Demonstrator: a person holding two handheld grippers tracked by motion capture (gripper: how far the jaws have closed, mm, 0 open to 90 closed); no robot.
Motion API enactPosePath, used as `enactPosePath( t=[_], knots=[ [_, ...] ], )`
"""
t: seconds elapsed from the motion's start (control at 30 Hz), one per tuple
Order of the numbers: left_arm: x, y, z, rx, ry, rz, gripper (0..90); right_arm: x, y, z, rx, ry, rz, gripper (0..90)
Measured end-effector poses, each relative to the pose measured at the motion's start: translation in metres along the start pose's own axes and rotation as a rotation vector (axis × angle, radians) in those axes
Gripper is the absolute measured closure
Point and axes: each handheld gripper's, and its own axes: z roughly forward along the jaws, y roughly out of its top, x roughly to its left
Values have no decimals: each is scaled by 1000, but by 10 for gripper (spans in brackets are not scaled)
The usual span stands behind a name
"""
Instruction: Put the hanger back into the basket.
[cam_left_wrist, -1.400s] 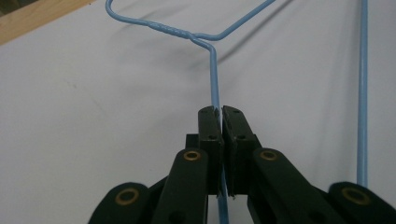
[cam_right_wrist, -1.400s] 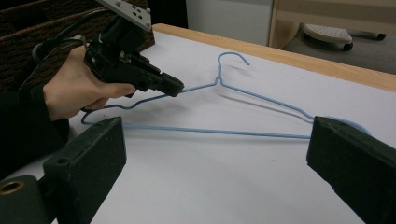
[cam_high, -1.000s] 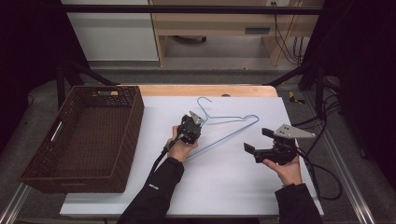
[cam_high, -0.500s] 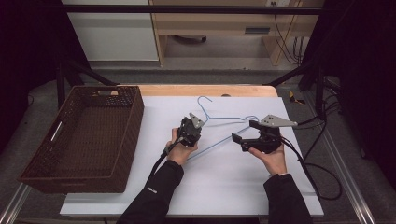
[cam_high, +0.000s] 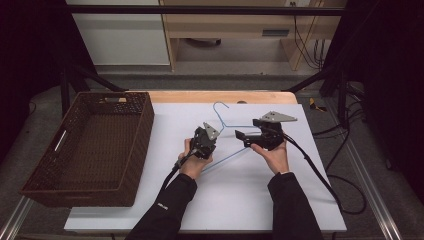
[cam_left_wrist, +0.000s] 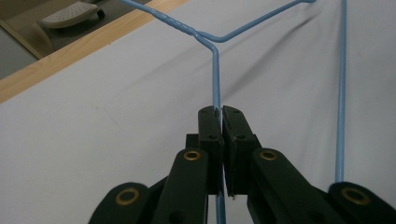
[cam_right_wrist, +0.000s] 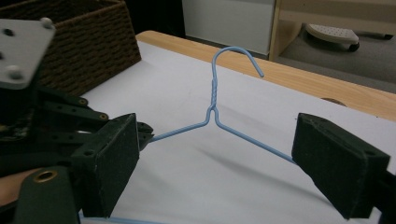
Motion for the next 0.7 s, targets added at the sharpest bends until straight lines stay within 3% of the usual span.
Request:
enactPosePath(
  t=[0.47, 0.7],
  knots=[
    [-3, 1, -3, -18, 1, 5, 872, -5, 12, 41, 37, 1, 13, 225],
    [-7, 0, -3, -23, 3, 9, 871, -5, 7, 63, 73, 1, 20, 262]
  ],
)
